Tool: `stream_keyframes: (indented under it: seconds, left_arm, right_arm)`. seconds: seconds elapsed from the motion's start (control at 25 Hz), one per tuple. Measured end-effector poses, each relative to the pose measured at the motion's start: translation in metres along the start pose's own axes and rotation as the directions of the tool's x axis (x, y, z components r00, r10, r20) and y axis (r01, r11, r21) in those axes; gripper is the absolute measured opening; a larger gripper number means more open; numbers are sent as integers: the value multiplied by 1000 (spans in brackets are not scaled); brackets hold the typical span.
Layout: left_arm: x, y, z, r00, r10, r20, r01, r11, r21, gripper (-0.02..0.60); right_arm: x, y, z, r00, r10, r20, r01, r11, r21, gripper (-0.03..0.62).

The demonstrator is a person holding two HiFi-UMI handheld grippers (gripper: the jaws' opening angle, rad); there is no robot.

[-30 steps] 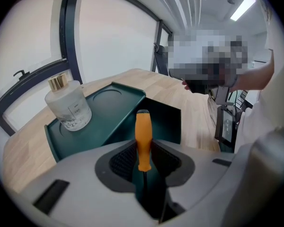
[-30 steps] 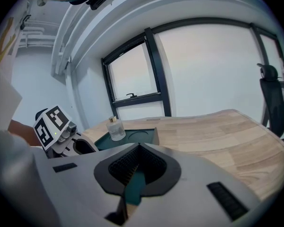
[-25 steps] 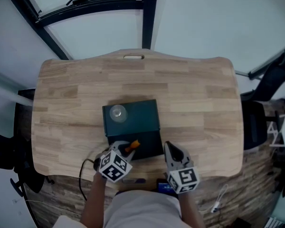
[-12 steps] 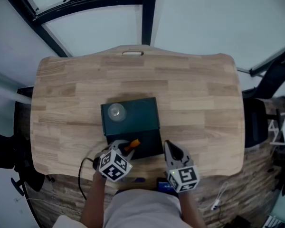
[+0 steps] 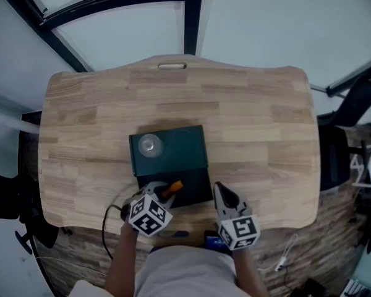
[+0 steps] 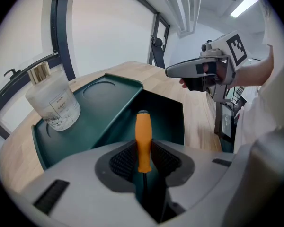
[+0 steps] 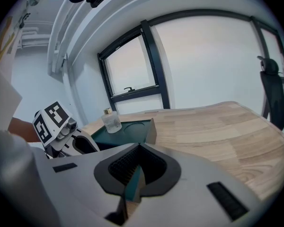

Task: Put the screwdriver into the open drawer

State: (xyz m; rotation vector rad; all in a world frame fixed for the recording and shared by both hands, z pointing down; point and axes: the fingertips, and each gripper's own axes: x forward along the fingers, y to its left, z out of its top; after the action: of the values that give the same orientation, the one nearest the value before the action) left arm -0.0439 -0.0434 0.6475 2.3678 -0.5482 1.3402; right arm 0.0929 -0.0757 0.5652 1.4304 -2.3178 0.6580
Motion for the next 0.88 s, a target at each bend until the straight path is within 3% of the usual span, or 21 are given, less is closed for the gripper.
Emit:
stream_keyframes:
  seconds: [0.88]
  left_arm:
    - [11, -5, -1, 998, -37, -41, 37, 999, 3, 98]
  right_arm:
    - [8, -5, -8, 1000, 5, -26, -5, 1000, 13, -3]
